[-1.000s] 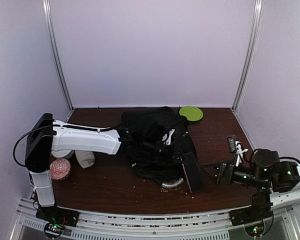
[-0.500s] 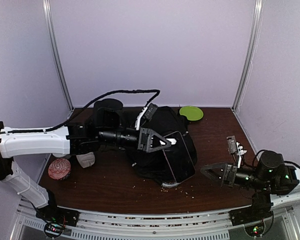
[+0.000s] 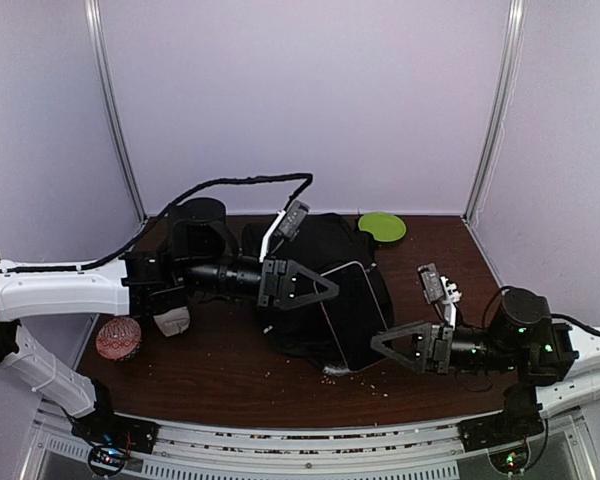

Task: Pack the student bag
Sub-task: Pick up the personal item from the center of the board.

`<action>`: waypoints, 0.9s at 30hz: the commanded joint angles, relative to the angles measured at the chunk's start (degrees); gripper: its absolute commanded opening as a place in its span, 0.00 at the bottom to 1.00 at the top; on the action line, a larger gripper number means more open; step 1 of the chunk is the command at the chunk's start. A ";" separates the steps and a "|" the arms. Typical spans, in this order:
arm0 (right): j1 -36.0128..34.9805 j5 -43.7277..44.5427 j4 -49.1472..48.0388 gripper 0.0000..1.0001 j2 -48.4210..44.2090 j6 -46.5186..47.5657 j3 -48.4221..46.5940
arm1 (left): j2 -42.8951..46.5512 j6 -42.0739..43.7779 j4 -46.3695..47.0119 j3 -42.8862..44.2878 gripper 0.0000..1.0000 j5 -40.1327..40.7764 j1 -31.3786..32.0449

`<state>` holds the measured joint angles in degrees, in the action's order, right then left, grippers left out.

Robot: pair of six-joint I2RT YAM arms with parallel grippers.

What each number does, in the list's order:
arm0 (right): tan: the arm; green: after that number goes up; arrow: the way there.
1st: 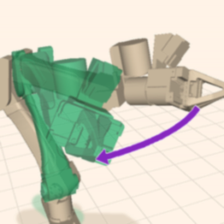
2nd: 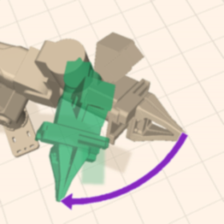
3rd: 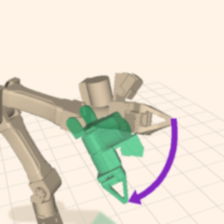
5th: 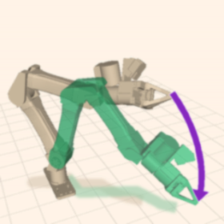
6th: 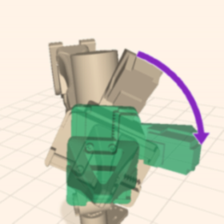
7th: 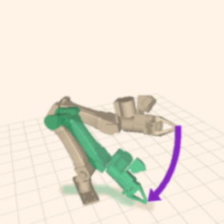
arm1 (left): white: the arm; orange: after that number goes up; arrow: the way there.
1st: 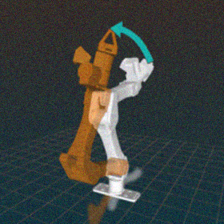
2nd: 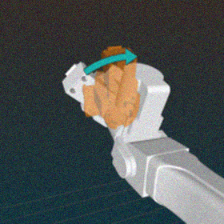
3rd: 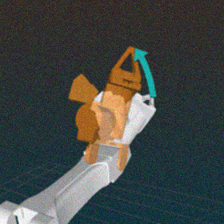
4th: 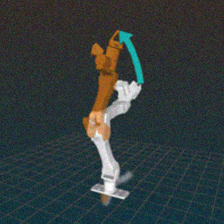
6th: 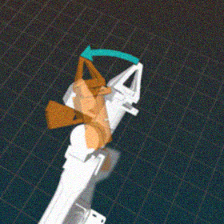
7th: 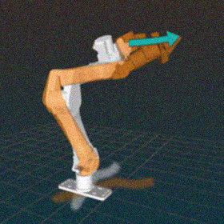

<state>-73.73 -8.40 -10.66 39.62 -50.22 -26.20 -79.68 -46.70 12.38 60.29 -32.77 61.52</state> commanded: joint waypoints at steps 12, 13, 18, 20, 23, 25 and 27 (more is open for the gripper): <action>0.21 -1.37 -3.66 0.00 -0.51 0.23 -3.52 | 1.45 1.77 6.77 0.95 0.05 -2.87 0.09; 0.18 -0.26 -2.64 0.00 -0.97 0.33 -3.59 | 1.76 2.30 5.91 0.69 0.29 -2.07 0.02; 0.17 10.49 4.45 0.00 -6.03 0.22 -2.35 | 6.47 7.12 -5.35 -1.78 0.97 9.33 -2.18; 0.30 18.30 10.42 0.00 -8.50 -1.61 -1.71 | 9.42 10.76 -11.93 -2.74 0.98 18.62 -3.02; 0.71 26.93 18.99 0.00 -11.23 -7.18 -0.22 | 11.18 17.26 -24.79 -0.69 0.98 32.32 -2.92; 1.22 29.86 22.32 0.00 -12.75 -11.68 1.67 | 9.48 21.35 -32.30 1.93 0.98 39.18 -2.60; 2.21 31.91 26.09 0.00 -13.67 -17.17 3.63 | 6.50 25.20 -37.07 4.56 0.98 43.90 -1.49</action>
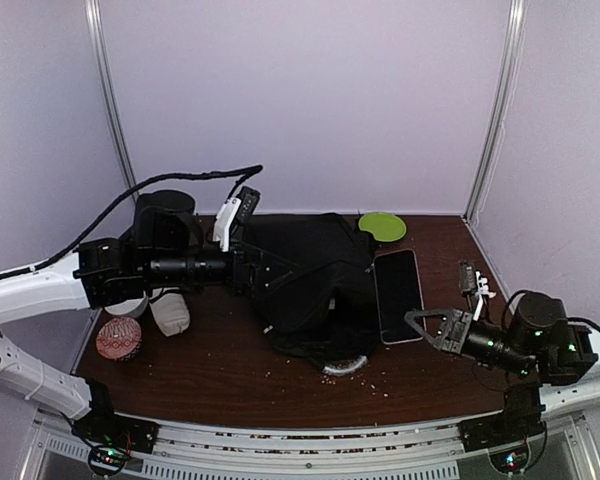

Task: Pack the student bag
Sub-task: Pick up the personal item from the center of the board, then place the personal item in the student bag.

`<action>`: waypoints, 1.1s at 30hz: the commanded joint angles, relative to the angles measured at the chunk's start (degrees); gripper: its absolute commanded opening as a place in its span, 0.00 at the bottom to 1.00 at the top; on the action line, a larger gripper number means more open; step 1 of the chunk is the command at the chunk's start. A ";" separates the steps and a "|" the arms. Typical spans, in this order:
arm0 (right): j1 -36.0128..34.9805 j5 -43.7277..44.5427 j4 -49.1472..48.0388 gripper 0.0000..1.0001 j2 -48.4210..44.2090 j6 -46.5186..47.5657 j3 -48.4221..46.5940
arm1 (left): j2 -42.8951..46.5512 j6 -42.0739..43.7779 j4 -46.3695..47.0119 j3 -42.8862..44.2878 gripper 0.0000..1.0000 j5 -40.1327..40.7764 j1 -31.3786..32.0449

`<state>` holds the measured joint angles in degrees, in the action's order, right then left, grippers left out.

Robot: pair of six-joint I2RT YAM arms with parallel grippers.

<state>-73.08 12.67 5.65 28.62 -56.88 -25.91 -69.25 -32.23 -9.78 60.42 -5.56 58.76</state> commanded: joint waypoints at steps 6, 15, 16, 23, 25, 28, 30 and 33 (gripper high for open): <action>4.03 9.09 14.23 0.00 -1.21 -19.15 8.59 | -20.58 16.86 -28.36 18.15 0.98 27.55 7.18; 4.85 7.97 11.46 0.00 2.54 -20.28 8.20 | -39.02 19.91 -36.30 32.87 0.98 32.66 9.44; 4.83 7.50 10.63 0.00 3.23 -20.33 8.24 | -40.39 20.19 -36.28 33.86 0.98 33.37 9.37; 6.12 3.18 3.15 0.00 7.25 -21.18 8.81 | -46.89 19.01 -37.00 40.10 0.95 36.70 6.03; 6.72 1.60 0.58 0.00 8.87 -21.16 8.59 | -47.53 18.47 -36.75 41.08 0.87 35.17 4.83; 7.53 0.31 -4.32 0.00 11.52 -21.44 8.54 | -47.77 18.79 -35.28 41.97 0.57 34.19 4.35; 8.71 -1.63 -7.90 0.00 14.31 -21.87 8.25 | -47.90 18.82 -34.80 42.64 0.36 34.00 4.31; 9.81 -4.08 -12.70 0.00 18.90 -21.87 6.63 | -47.88 18.41 -34.81 43.64 0.06 33.38 4.26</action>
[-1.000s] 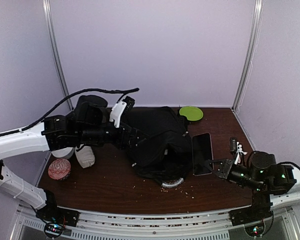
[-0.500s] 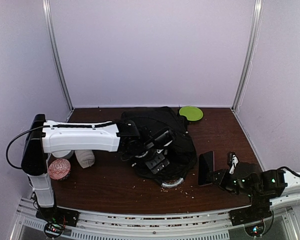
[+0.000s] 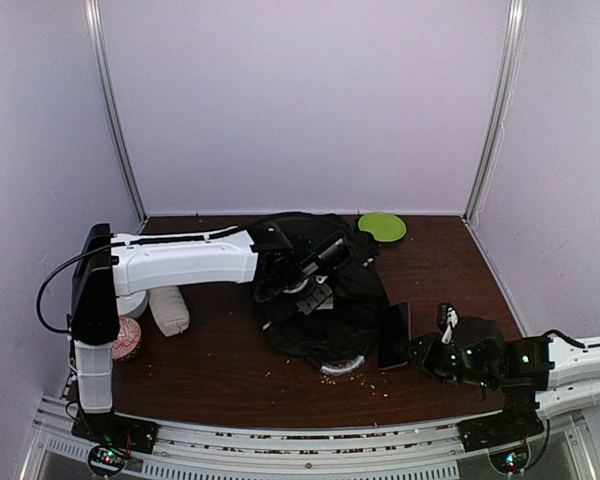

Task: Pack the student bag
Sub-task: Place the personal item in the student bag.

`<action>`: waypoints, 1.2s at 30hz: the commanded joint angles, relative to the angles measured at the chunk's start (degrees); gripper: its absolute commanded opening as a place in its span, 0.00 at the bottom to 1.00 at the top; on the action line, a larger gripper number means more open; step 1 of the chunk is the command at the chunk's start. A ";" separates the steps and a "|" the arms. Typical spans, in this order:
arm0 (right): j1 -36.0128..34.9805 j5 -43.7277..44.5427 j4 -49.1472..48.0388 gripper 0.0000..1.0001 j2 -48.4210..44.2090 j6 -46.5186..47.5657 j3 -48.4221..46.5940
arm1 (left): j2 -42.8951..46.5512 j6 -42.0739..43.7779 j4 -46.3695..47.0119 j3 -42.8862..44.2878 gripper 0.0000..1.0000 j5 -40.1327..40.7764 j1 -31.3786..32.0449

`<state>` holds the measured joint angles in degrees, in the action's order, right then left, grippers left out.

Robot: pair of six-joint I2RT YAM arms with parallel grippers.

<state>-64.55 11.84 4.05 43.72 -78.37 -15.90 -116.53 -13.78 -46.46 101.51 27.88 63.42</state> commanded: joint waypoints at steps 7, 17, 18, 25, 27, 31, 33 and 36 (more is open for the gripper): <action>2.50 -3.50 -19.47 0.00 10.88 -3.91 -4.91 | 1.73 -2.24 2.74 3.06 0.00 -4.92 -0.40; 7.22 -1.19 -22.64 0.00 20.94 -13.11 -6.74 | 5.37 -9.45 4.13 2.12 0.00 -13.93 -0.34; 7.74 -1.16 -23.73 0.00 22.44 -13.97 -6.77 | 5.71 -9.84 4.65 1.74 0.00 -14.91 -0.32; 11.12 -2.80 -34.68 0.00 32.59 -18.37 -6.61 | 8.28 -11.74 4.09 -1.74 0.00 -12.38 -0.23; 11.27 -3.68 -35.20 0.00 35.07 -18.31 -8.12 | 9.29 -11.65 4.06 -3.19 0.00 -11.15 -0.22; 11.77 -6.18 -38.17 0.00 39.69 -18.85 -9.61 | 11.70 -10.82 3.91 -6.35 0.00 -11.01 -0.22; 11.86 -6.97 -39.18 0.00 41.60 -19.01 -10.15 | 12.73 -10.61 3.92 -7.72 0.00 -11.10 -0.22; 11.90 -8.48 -41.22 0.00 45.44 -19.54 -11.42 | 13.66 -9.68 3.87 -8.84 0.00 -10.64 -0.22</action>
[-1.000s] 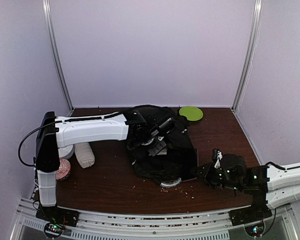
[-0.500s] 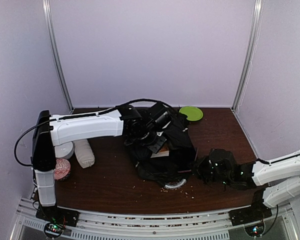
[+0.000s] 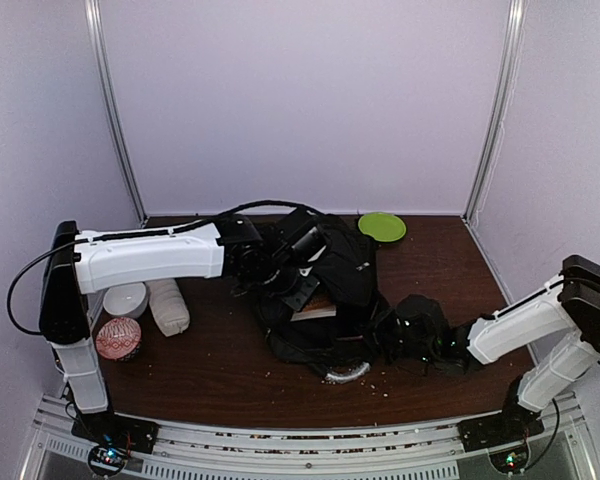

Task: Pack the student bag
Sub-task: Place the personal item in the student bag.

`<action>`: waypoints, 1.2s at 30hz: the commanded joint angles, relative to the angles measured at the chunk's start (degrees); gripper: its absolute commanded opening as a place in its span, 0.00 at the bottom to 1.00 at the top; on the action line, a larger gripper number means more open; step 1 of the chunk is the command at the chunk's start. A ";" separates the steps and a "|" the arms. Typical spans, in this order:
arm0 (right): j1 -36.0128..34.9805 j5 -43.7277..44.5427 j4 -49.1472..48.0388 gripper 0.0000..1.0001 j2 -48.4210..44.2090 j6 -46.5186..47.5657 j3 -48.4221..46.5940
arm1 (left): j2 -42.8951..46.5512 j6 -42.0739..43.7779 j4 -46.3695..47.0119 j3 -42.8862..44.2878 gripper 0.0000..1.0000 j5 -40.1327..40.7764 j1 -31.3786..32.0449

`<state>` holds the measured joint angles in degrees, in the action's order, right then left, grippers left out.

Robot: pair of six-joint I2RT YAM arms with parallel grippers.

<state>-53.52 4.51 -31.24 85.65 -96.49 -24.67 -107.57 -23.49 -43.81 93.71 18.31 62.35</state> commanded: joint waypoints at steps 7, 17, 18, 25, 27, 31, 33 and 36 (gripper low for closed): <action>2.07 -9.90 -12.57 0.29 13.14 2.02 -8.81 | 4.47 1.43 -0.29 -0.87 0.00 -0.07 0.85; 2.35 -13.00 13.12 0.71 5.10 16.99 -15.27 | 3.71 0.98 0.77 -1.10 0.00 -0.41 0.85; 2.41 -13.00 15.64 0.72 4.06 18.42 -15.34 | 3.61 1.05 0.75 -1.01 0.00 -0.41 0.85; 2.45 -14.44 29.01 0.73 -0.70 28.40 -15.41 | 3.53 1.01 0.79 -1.32 0.00 -0.69 0.85; 2.39 -13.04 31.13 0.70 -1.97 30.43 -15.11 | 3.45 0.86 0.83 -1.34 0.00 -1.00 0.85; 2.48 -10.88 30.86 0.51 -1.65 31.72 -14.47 | 3.59 0.48 1.38 -1.43 0.00 -2.07 0.85; 2.67 -10.80 28.39 0.43 -0.07 31.38 -14.66 | 3.52 0.46 1.87 -1.36 0.00 -2.69 0.85; 2.87 -12.07 21.16 0.34 3.10 28.84 -14.57 | 3.59 0.57 2.14 -1.34 0.00 -3.76 0.85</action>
<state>-51.24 -8.10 -3.77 85.41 -67.07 -38.96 -106.41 -22.61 -44.86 92.25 19.03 62.30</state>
